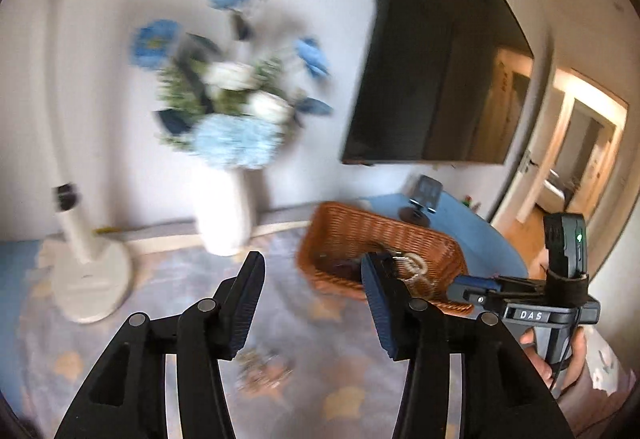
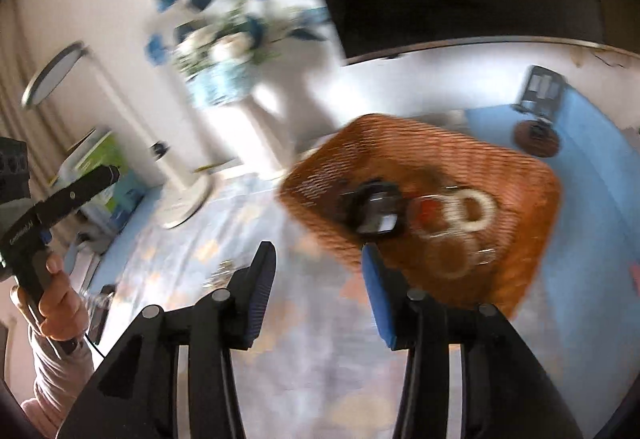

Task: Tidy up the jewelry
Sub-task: 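Move both tools back over the remaining silver chain and charm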

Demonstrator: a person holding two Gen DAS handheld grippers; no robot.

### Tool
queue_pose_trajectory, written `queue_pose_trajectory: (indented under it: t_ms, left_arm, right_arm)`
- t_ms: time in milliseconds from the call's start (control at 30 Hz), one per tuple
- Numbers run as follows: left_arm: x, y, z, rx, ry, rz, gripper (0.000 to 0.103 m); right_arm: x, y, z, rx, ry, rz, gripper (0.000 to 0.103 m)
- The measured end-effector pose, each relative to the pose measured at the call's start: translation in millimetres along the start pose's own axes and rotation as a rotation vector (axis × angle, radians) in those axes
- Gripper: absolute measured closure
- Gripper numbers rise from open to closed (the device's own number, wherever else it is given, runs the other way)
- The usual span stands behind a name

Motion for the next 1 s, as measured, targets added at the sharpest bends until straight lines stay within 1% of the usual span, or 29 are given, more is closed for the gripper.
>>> queue_pose_trajectory:
  t_ms: [100, 167, 267, 333, 467, 533, 567, 600, 633, 700, 767, 800, 867, 933, 1000]
  left_arm:
    - [-25.3, 21.7, 16.7, 0.003, 0.014, -0.032, 0.048]
    - [-39.3, 24.5, 31.2, -0.017, 0.017, -0.060, 0.048]
    - [-59.6, 21.4, 54.4, -0.055, 0.041, -0.076, 0.048]
    - [-70.3, 15.7, 65.1, -0.071, 0.067, -0.079, 0.048]
    - [-91.9, -0.8, 86.6, -0.103, 0.149, -0.069, 0.048]
    - [-98.5, -15.7, 98.7, -0.160, 0.176, -0.067, 0.049]
    - [-102.2, -27.6, 107.9, -0.216, 0.175, -0.085, 0.049]
    - [-103.9, -37.2, 115.1, -0.253, 0.169, -0.090, 0.049]
    - [-103.1, -44.9, 119.2, -0.273, 0.169, -0.078, 0.049]
    - [-102.0, -53.5, 120.2, -0.272, 0.194, -0.041, 0.049]
    - [-100.9, -57.6, 118.5, -0.252, 0.209, -0.009, 0.049]
    - [-100.9, -58.8, 118.1, -0.243, 0.208, -0.005, 0.049]
    - [-103.4, -61.3, 120.2, -0.242, 0.212, -0.004, 0.049]
    - [-106.3, -64.6, 125.8, -0.249, 0.224, 0.001, 0.049]
    - [-108.6, -68.5, 133.1, -0.264, 0.237, 0.004, 0.049]
  right_arm:
    - [-29.6, -15.8, 17.1, -0.011, 0.053, -0.016, 0.055]
    - [-44.6, -29.0, 29.4, -0.022, 0.071, -0.037, 0.055]
    - [-55.6, -49.8, 45.1, -0.051, 0.095, -0.034, 0.055]
    - [-61.2, -59.2, 51.9, -0.047, 0.117, -0.033, 0.055]
    - [-64.7, -73.6, 61.2, -0.033, 0.174, 0.004, 0.055]
    - [-62.6, -79.8, 66.6, -0.061, 0.176, 0.008, 0.055]
    - [-61.0, -83.6, 68.7, -0.090, 0.170, 0.001, 0.055]
    - [-60.2, -86.4, 69.5, -0.114, 0.162, -0.010, 0.055]
    - [-61.2, -90.0, 70.2, -0.139, 0.152, -0.023, 0.055]
    - [-66.3, -101.9, 70.5, -0.211, 0.151, -0.034, 0.055]
    - [-73.9, -116.1, 70.9, -0.266, 0.146, -0.072, 0.055]
    - [-76.6, -120.1, 71.7, -0.279, 0.149, -0.074, 0.055]
    - [-83.6, -138.4, 71.9, -0.297, 0.185, -0.036, 0.057]
    - [-90.4, -150.9, 73.9, -0.309, 0.213, -0.033, 0.066]
    - [-96.5, -164.9, 77.6, -0.325, 0.231, -0.024, 0.067]
Point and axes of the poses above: each gripper's, at about its wrist camera, not at the fingertips, and y roughly against the way its jaws point, x to its right, z to its underside, the point moved 8 cm from there along -y, roughly the way its jaws point, and after that the axes turned 5 degrees about x, right-handed, at the moved point
